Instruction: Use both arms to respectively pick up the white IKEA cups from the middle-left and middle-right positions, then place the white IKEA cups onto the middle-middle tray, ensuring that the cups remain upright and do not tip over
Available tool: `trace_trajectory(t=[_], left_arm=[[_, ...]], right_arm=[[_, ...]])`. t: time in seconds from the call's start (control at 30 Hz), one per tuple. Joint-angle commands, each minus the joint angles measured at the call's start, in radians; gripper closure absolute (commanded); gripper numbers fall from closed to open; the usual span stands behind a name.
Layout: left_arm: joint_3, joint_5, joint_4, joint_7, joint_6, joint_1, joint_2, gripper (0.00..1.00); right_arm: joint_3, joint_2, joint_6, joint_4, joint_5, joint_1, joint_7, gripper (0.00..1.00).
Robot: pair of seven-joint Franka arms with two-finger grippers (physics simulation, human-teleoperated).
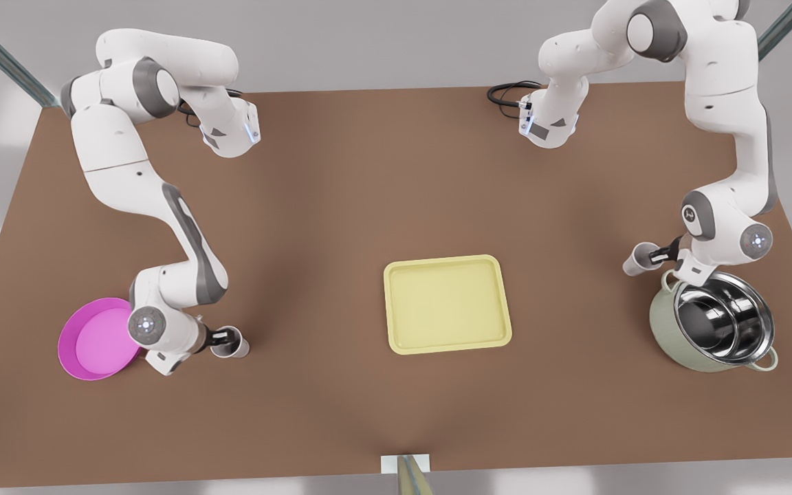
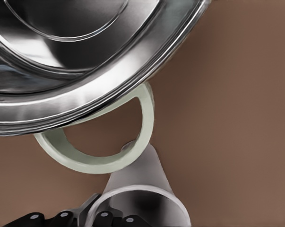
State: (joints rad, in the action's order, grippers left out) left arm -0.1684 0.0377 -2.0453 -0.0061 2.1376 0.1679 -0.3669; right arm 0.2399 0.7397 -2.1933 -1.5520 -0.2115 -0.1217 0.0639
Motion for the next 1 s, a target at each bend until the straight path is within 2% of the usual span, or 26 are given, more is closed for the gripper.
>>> trace_trajectory(t=[0.0, 0.07, 0.13, 0.17, 0.23, 0.3, 0.4, 0.47, 0.5, 0.67, 0.77, 0.83, 0.93, 0.97], left_arm=[[0.003, -0.031, 0.001, -0.041, -0.063, -0.024, 0.031, 0.79], [0.052, -0.064, 0.004, -0.189, -0.094, -0.088, 0.082, 0.79], [0.139, -0.108, 0.037, -0.379, -0.094, -0.142, 0.086, 0.79], [0.141, -0.16, 0.123, -0.483, -0.116, -0.208, 0.046, 0.79], [0.208, -0.165, 0.422, -0.689, -0.295, -0.235, -0.09, 0.79], [0.293, -0.163, 0.445, -0.736, -0.283, -0.235, -0.102, 0.79], [0.398, -0.156, 0.442, -0.738, -0.228, -0.246, -0.156, 0.79], [0.469, -0.159, 0.433, -0.765, -0.151, -0.24, -0.176, 0.79], [0.486, -0.159, 0.429, -0.765, -0.124, -0.24, -0.196, 0.79], [0.504, -0.156, 0.415, -0.758, -0.059, -0.24, -0.264, 0.79], [0.511, -0.156, 0.41, -0.756, -0.041, -0.237, -0.276, 0.79], [0.511, -0.154, 0.407, -0.755, -0.041, -0.235, -0.282, 0.79], [0.511, -0.153, 0.405, -0.753, -0.041, -0.237, -0.291, 0.78], [0.511, -0.153, 0.405, -0.753, -0.041, -0.237, -0.293, 0.72]], right_arm=[[-0.001, 0.004, -0.028, 0.001, 0.001, 0.001, 0.002, 0.5], [-0.001, 0.004, -0.028, 0.006, 0.001, 0.002, 0.004, 0.78], [-0.001, 0.003, -0.026, 0.01, 0.001, 0.01, 0.004, 0.79], [-0.001, 0.001, -0.028, 0.013, 0.0, 0.01, 0.004, 0.79], [0.002, -0.003, -0.026, 0.027, 0.0, 0.02, 0.004, 0.79], [0.018, -0.008, -0.026, 0.033, 0.003, 0.022, 0.004, 0.79], [0.167, -0.071, -0.016, 0.012, 0.034, 0.008, -0.038, 0.79], [0.21, -0.072, -0.019, 0.007, 0.03, 0.028, -0.053, 0.79], [0.21, -0.072, -0.025, 0.009, 0.029, 0.051, -0.053, 0.79], [0.34, -0.06, -0.025, 0.018, 0.04, 0.099, -0.049, 0.79], [0.337, -0.005, -0.02, 0.081, 0.044, 0.174, 0.065, 0.79], [0.315, 0.079, 0.046, 0.216, 0.044, 0.254, 0.102, 0.79], [0.187, 0.165, 0.122, 0.401, 0.046, 0.439, 0.198, 0.79], [0.165, 0.185, 0.126, 0.435, 0.044, 0.473, 0.22, 0.79]])
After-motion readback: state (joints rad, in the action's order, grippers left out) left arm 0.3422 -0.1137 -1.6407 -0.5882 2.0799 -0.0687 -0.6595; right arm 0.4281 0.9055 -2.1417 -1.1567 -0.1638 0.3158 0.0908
